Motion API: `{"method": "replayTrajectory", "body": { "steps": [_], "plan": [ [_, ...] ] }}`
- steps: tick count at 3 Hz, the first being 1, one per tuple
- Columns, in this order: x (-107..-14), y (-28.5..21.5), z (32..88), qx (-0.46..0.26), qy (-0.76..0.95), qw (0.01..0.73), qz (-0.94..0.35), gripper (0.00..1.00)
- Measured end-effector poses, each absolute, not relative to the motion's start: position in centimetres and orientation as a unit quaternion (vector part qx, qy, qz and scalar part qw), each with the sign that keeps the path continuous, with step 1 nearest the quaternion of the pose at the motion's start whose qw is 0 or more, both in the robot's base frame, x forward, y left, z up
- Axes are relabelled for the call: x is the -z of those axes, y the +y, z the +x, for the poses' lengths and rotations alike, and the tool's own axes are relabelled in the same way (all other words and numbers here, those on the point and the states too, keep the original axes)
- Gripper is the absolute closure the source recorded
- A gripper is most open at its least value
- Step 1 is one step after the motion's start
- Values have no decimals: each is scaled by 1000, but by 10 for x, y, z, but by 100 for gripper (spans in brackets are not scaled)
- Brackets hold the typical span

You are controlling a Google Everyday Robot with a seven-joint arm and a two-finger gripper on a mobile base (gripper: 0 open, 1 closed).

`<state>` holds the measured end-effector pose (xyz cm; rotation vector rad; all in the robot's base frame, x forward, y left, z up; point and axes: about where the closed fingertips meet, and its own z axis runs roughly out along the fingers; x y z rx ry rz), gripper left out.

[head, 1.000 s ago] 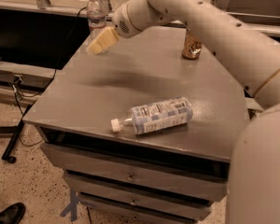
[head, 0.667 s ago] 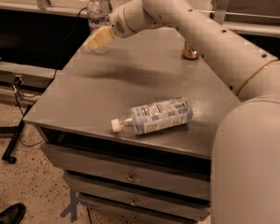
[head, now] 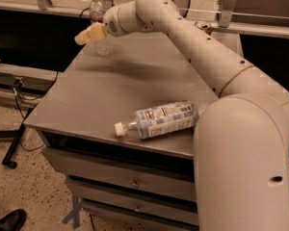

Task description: Move water bottle near blue plastic bottle

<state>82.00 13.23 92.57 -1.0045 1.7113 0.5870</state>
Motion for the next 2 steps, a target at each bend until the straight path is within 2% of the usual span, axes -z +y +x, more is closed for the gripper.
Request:
{"method": "replayTrajectory", "body": {
  "steps": [1,2],
  "plan": [
    [-929,150,837,-254,702,525,-408,16],
    [-934,146,850,-248,700,537,-400,39]
  ]
}}
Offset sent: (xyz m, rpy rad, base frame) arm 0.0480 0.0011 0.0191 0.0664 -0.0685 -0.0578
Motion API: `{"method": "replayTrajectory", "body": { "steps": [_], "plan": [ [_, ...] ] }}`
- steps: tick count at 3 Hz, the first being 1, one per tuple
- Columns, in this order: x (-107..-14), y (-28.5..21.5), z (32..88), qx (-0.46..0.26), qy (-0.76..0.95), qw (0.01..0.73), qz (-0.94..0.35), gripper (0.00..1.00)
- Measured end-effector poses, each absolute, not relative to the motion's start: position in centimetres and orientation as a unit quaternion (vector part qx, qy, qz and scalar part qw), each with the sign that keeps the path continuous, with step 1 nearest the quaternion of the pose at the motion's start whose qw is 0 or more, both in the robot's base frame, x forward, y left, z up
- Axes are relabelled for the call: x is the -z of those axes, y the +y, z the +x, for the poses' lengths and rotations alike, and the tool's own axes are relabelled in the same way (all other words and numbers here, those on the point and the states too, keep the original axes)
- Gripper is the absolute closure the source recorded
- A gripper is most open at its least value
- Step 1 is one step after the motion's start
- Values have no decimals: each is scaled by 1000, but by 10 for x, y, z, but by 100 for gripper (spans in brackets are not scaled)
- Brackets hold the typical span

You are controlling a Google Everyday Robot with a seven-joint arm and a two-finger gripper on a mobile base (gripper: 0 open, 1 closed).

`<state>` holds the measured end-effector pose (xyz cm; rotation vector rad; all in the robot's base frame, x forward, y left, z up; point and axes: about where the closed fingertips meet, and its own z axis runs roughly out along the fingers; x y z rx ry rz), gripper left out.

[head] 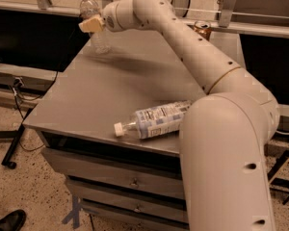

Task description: Move water bottle near blue plastic bottle

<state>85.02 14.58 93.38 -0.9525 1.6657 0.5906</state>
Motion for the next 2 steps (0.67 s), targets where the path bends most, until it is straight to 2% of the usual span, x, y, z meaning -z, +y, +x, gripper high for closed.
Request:
{"method": "replayTrajectory", "body": {
  "steps": [1,2],
  "plan": [
    [-947,122,851,-239,701,546,-391,62],
    [-980,79,813,-254,695,549,-389,93]
  ]
}}
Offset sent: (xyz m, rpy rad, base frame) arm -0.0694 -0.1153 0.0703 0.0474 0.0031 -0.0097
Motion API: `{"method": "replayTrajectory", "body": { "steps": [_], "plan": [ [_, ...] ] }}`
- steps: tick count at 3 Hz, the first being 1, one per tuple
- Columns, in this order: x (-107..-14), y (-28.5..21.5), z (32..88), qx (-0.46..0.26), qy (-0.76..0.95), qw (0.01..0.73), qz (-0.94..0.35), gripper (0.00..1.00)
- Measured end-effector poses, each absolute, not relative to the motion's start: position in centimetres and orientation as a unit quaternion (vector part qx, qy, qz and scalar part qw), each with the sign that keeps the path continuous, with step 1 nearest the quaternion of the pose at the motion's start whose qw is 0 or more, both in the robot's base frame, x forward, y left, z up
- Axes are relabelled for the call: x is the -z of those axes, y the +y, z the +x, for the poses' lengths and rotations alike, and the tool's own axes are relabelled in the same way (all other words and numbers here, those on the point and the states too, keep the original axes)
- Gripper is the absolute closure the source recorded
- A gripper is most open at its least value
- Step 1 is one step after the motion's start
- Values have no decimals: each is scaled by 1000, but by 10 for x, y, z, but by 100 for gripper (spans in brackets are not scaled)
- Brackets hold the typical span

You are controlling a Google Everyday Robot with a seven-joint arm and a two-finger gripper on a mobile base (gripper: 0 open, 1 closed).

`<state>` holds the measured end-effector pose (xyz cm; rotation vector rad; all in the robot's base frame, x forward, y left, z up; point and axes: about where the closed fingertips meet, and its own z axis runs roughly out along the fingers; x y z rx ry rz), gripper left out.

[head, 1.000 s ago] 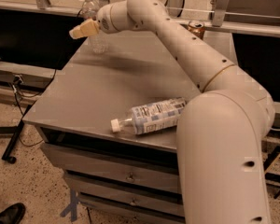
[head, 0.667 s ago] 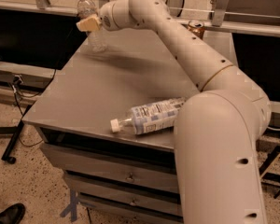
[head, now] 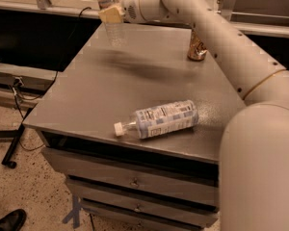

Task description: Move water bottle near blue plastic bottle

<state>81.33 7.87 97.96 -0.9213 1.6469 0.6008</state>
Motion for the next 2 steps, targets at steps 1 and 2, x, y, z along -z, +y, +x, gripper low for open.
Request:
{"method": "replayTrajectory", "body": {
  "steps": [1,2],
  "plan": [
    [-988,38,763,-299,692,547,-364,100],
    [-989,5,717,-335,688,546,-341,100]
  ]
}}
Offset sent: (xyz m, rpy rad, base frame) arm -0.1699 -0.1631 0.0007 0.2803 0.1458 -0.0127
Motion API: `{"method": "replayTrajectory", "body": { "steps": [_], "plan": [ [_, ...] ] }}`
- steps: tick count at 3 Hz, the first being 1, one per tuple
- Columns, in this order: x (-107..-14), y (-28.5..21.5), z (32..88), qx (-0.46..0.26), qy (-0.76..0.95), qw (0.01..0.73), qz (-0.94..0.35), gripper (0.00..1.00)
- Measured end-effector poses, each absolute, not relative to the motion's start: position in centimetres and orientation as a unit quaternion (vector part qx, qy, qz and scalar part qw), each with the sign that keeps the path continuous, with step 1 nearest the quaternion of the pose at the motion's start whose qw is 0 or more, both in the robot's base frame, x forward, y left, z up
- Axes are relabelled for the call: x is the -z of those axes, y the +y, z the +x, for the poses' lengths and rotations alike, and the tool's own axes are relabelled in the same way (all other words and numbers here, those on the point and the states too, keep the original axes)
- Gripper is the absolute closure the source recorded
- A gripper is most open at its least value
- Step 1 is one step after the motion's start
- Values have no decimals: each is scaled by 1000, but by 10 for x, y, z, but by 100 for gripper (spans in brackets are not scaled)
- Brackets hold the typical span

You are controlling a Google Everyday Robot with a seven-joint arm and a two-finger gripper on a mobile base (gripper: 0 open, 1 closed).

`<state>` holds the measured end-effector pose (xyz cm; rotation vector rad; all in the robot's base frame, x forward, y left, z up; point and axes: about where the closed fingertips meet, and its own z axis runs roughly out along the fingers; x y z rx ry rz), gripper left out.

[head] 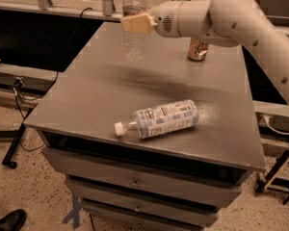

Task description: Move water bottle near blue plastic bottle

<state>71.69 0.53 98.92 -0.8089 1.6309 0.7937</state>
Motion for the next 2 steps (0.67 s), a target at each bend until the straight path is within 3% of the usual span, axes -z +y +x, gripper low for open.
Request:
{"method": "replayTrajectory", "body": {
  "steps": [2],
  "plan": [
    [-969,-68,638,-342,703,545,-304,100]
  ]
}}
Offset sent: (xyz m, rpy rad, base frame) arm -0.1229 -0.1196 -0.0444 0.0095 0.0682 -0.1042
